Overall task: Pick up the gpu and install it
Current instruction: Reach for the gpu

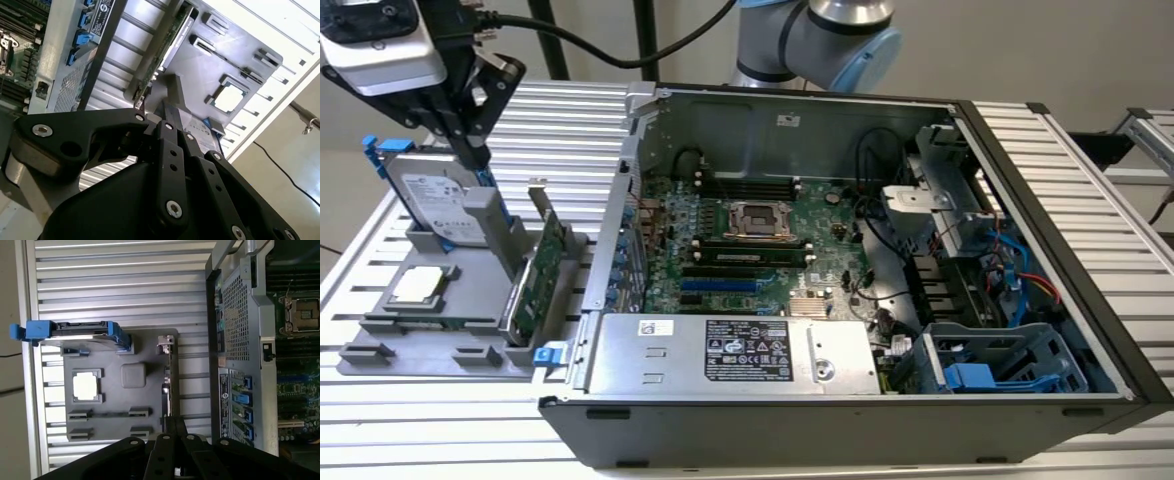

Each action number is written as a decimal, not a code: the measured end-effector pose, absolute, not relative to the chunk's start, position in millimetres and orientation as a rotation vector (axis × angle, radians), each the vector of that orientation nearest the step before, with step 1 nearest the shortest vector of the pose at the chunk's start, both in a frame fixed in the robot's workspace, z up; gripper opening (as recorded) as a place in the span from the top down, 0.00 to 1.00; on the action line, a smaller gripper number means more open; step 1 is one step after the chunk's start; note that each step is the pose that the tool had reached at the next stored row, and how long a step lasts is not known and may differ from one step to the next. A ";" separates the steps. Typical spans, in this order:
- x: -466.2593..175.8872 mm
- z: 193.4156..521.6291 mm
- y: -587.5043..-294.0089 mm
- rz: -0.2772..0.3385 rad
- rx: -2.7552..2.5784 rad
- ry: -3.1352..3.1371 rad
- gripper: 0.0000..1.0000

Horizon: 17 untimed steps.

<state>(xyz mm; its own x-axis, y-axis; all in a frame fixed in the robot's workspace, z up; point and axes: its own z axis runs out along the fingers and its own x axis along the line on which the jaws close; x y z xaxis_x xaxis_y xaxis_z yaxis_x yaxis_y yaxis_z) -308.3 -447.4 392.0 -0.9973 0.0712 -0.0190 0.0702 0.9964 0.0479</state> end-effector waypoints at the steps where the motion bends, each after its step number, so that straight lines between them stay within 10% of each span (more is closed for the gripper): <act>1: -308.3 392.0 -448.2 0.074 0.110 3.118 1.00; 17: -308.3 391.8 -466.0 0.074 0.131 3.118 1.00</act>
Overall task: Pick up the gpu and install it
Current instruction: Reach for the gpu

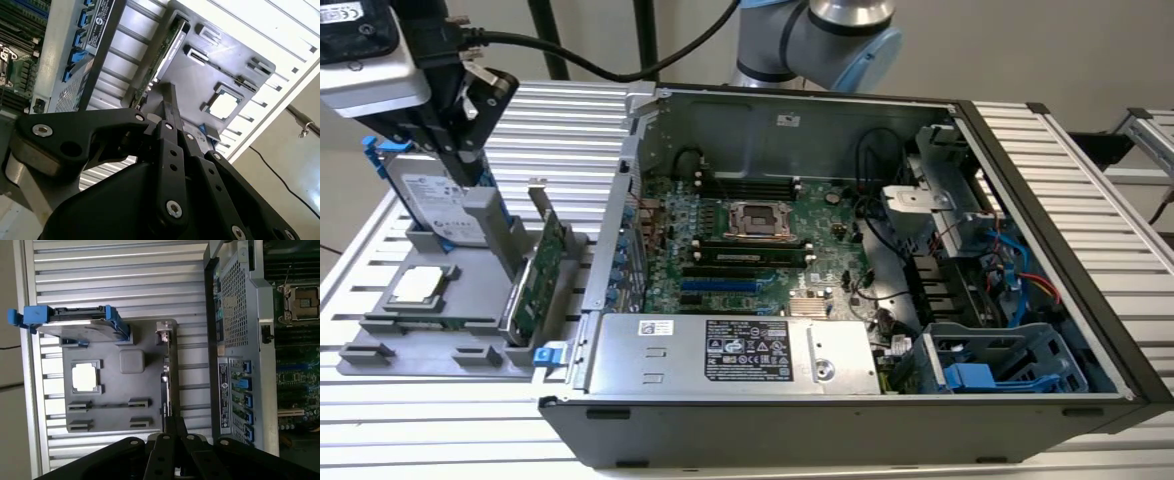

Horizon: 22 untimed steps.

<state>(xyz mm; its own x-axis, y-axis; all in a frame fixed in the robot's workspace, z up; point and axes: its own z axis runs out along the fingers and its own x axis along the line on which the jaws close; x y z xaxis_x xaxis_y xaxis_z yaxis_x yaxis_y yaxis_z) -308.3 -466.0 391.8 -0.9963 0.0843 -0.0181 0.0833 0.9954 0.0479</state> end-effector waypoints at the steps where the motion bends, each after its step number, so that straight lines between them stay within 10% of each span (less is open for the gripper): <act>1: -308.3 391.8 -466.8 0.073 0.133 3.118 1.00; 22: -308.3 391.7 -485.3 0.073 0.134 3.118 1.00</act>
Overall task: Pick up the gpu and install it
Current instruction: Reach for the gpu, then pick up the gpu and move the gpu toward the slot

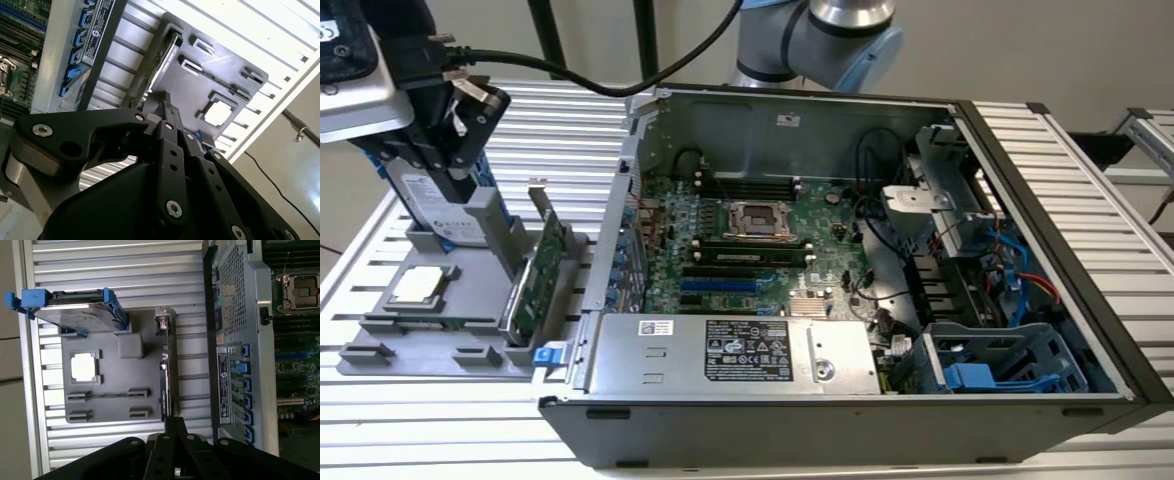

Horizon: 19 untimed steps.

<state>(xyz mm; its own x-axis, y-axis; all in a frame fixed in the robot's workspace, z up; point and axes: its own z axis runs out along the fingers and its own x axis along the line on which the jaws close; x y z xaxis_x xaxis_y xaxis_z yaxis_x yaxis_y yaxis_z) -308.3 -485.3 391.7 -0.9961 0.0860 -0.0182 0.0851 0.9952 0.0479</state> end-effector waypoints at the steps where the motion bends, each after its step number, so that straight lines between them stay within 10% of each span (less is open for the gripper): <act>1: -308.3 391.7 -486.3 0.073 0.134 3.118 1.00; 19: -308.3 391.7 -491.2 0.075 0.134 3.118 1.00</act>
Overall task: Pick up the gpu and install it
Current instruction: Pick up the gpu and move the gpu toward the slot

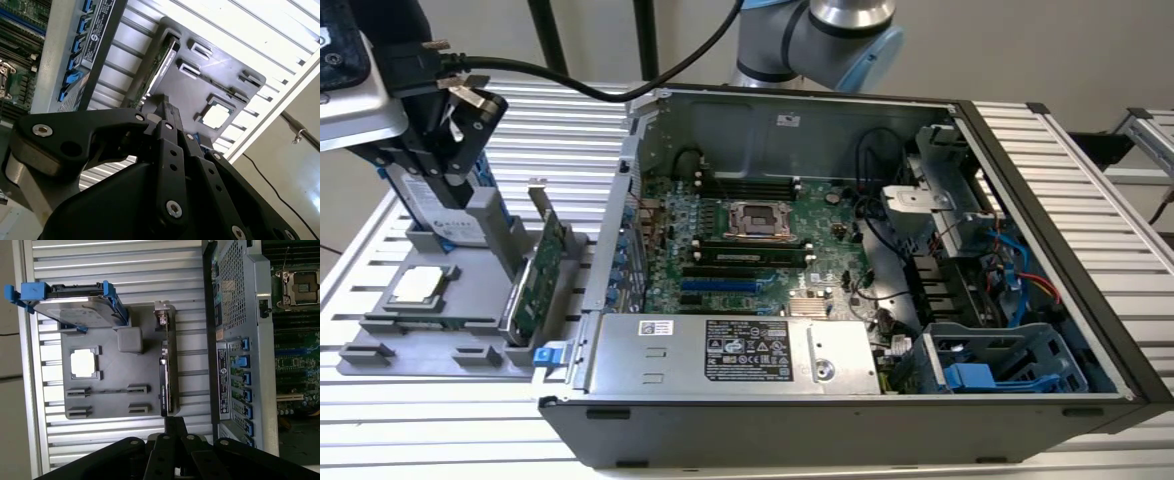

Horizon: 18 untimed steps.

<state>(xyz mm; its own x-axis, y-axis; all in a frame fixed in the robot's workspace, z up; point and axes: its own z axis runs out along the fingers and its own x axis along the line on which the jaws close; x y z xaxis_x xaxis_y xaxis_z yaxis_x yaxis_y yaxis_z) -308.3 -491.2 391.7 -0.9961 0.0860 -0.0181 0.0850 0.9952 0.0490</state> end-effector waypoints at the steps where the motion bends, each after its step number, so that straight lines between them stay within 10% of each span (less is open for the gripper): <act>1: -308.3 391.7 -491.2 0.075 0.134 3.118 1.00; 2: -308.3 391.7 -491.2 0.075 0.134 3.118 1.00; 3: -308.3 391.7 -491.2 0.075 0.134 3.118 0.00; 18: -308.3 390.7 -491.2 0.077 0.134 3.118 0.00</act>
